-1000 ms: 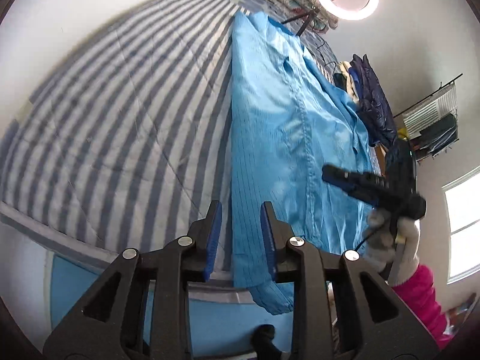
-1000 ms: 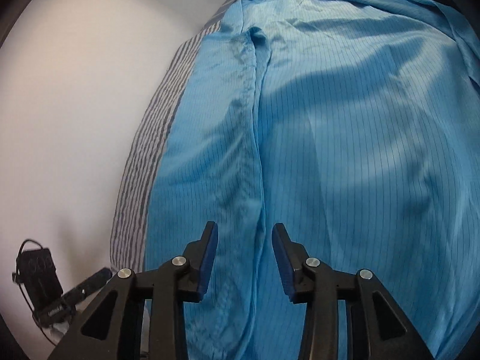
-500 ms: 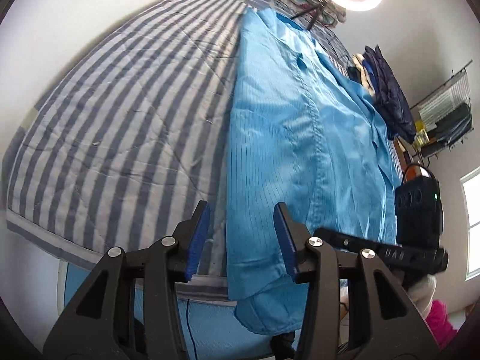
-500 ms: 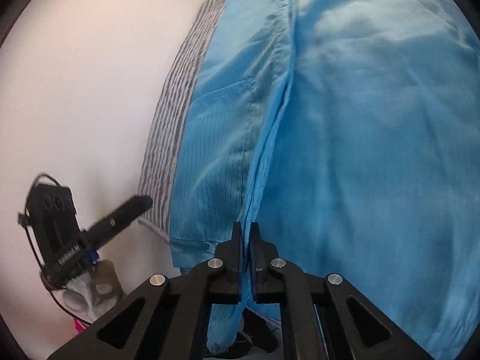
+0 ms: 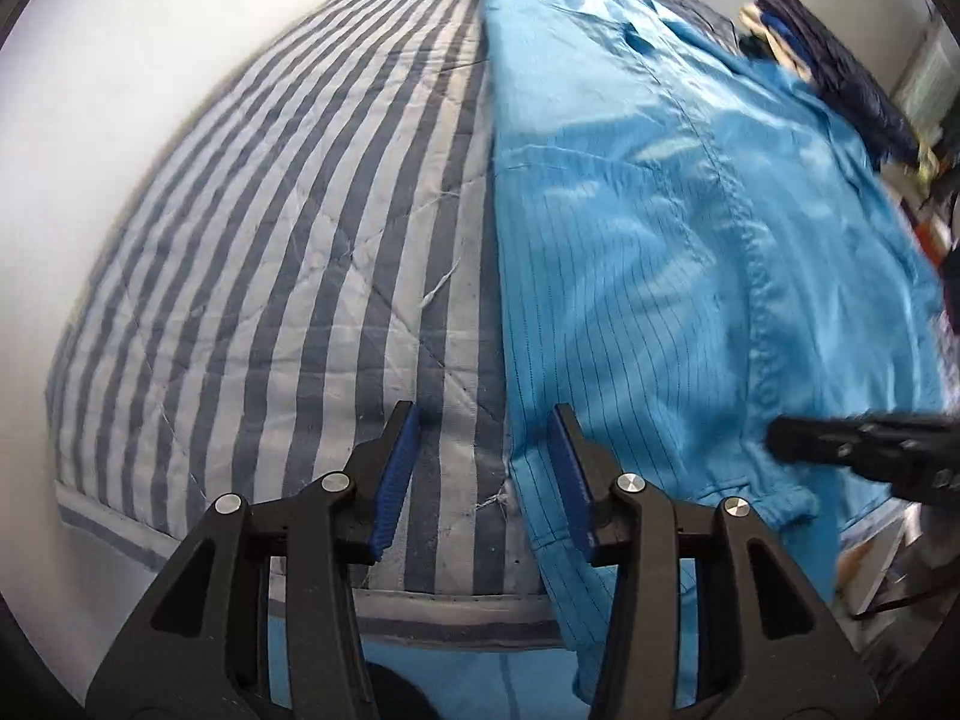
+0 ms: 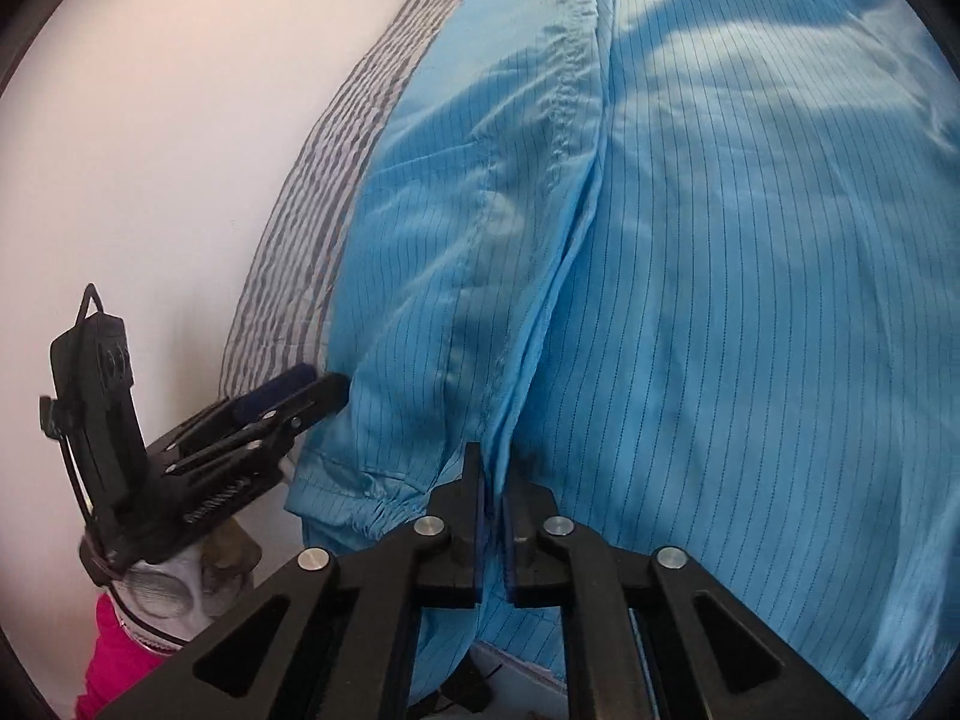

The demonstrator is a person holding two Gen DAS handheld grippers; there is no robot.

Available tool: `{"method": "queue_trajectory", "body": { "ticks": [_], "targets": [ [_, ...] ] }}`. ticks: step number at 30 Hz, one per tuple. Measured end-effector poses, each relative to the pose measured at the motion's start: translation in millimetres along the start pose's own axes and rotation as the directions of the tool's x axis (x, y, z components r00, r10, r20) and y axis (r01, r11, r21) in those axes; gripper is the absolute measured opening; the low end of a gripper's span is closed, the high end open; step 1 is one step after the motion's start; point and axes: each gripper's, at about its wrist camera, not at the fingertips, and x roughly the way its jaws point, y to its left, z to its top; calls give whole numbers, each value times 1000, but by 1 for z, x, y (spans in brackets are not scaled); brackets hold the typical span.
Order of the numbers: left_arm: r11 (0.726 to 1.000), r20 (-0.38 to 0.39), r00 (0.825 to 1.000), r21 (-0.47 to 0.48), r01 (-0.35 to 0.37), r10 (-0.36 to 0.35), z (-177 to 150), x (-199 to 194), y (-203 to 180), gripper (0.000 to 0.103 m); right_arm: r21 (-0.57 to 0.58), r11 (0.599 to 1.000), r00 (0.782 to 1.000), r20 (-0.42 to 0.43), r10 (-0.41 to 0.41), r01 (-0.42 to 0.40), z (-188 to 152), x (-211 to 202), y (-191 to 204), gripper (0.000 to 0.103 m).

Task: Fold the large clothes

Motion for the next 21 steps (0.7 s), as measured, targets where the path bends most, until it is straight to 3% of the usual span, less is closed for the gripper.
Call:
{"method": "queue_trajectory", "body": {
  "ticks": [2, 6, 10, 14, 19, 21],
  "targets": [
    [1000, 2, 1000, 3, -16, 16, 1, -4, -1, 44, -32, 999, 1000, 25, -12, 13, -3, -12, 5, 30],
    [1000, 114, 993, -26, -1, 4, 7, -48, 0, 44, -83, 995, 989, 139, -41, 53, -11, -61, 5, 41],
    [998, 204, 977, -18, 68, -63, 10, -89, -13, 45, -136, 976, 948, 294, -126, 172, -16, -119, -8, 71],
    [991, 242, 961, 31, 130, -133, 15, -108, -36, 44, -124, 950, 889, 405, -214, 285, -22, -172, -32, 71],
    [971, 224, 945, 70, 230, -240, 23, -114, -68, 45, -5, 952, 862, 427, -274, 306, -11, -225, -86, 71],
    [965, 218, 940, 79, 251, -262, 25, -112, -76, 45, 51, 944, 837, 448, -314, 326, -14, -247, -112, 71]
  ]
}}
